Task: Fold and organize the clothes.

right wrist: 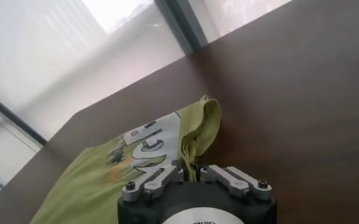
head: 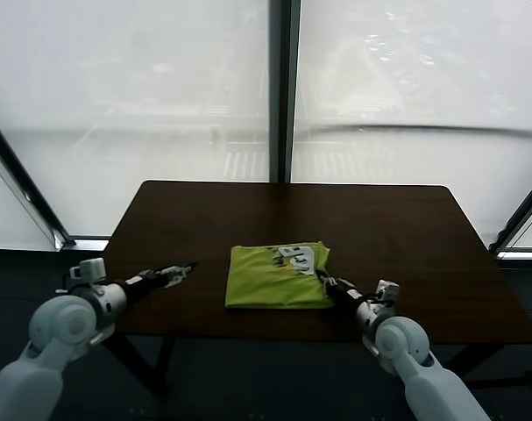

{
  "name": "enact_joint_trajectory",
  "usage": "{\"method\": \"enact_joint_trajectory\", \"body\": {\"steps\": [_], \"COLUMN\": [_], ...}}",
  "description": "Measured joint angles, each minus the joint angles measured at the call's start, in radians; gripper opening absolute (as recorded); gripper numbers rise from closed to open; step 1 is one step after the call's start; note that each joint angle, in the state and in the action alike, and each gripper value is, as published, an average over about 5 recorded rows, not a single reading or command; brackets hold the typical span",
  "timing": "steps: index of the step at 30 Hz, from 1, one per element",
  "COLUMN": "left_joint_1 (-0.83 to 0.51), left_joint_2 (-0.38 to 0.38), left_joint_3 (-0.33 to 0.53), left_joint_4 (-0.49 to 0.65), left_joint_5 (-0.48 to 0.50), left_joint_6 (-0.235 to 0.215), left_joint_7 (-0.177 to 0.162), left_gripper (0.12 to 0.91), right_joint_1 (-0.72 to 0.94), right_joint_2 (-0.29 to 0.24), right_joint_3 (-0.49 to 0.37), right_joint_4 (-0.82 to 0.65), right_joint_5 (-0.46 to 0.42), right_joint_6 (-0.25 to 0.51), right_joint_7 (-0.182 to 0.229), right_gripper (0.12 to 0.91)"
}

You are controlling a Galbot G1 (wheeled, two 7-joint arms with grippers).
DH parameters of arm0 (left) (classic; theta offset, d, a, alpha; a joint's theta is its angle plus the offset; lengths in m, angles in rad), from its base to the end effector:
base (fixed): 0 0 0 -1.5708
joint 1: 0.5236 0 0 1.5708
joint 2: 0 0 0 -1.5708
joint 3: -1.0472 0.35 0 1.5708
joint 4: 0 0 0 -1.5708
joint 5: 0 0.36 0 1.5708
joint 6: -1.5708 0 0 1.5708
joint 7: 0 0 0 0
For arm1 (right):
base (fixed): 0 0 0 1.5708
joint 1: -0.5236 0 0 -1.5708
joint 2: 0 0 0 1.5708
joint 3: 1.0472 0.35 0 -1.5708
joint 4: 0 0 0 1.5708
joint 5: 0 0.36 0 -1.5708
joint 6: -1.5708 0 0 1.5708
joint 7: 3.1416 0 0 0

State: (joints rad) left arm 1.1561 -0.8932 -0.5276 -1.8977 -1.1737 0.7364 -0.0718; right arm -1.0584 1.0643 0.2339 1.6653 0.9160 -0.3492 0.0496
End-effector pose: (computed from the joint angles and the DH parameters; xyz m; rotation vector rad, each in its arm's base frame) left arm 0.3192 0.1480 -0.2177 -0.4343 -2.4311 0.4743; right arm 0.3398 -0.0638 -0.3298 0.4096 -2.5904 -0.4812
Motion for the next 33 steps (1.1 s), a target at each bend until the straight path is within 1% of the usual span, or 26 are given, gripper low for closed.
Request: {"method": "enact_joint_trajectory", "body": {"steps": [5,11,19,24,28,29,31,32,33], "left_joint_1": [0.002,0.003,0.007,0.014,0.016,0.016,0.016,0.016,0.016], "left_joint_2": [-0.004,-0.017,-0.024,-0.028,-0.033,-0.034,-0.037,-0.039,-0.041], "left_joint_3": [-0.002,-0.004,-0.007,-0.011,-0.011,-0.011,-0.011,-0.010,-0.009], "left_joint_4": [-0.001,0.002,-0.002,-0.004,-0.005,-0.005,-0.004,-0.003,-0.002], "left_joint_5": [0.002,0.006,0.010,0.016,0.022,0.022,0.024,0.025,0.026], "left_joint_6": [0.000,0.000,0.000,0.000,0.000,0.000,0.000,0.000,0.000], "left_joint_7": [0.002,0.004,0.006,0.006,0.006,0.006,0.007,0.007,0.007], "left_gripper": [0.907,0.907,0.907,0.907,0.907,0.907,0.907,0.907,0.907], "right_joint_1": [-0.004,-0.021,-0.009,0.004,-0.009,-0.014,-0.024,-0.028,-0.033], "right_joint_2": [-0.049,-0.136,-0.249,-0.295,-0.316,-0.321,-0.331,-0.336,-0.342], "right_joint_3": [0.029,0.071,0.106,0.108,0.120,0.124,0.133,0.137,0.141], "right_joint_4": [-0.022,-0.053,-0.112,-0.140,-0.127,-0.120,-0.102,-0.093,-0.082], "right_joint_5": [-0.052,-0.131,-0.207,-0.211,-0.158,-0.144,-0.125,-0.121,-0.118], "right_joint_6": [0.019,0.037,0.055,0.063,0.060,0.059,0.053,0.049,0.045], "right_joint_7": [-0.006,-0.016,-0.044,-0.049,-0.054,-0.055,-0.054,-0.051,-0.047], "right_gripper": [0.172,0.172,0.172,0.172,0.177,0.195,0.269,0.323,0.396]}}
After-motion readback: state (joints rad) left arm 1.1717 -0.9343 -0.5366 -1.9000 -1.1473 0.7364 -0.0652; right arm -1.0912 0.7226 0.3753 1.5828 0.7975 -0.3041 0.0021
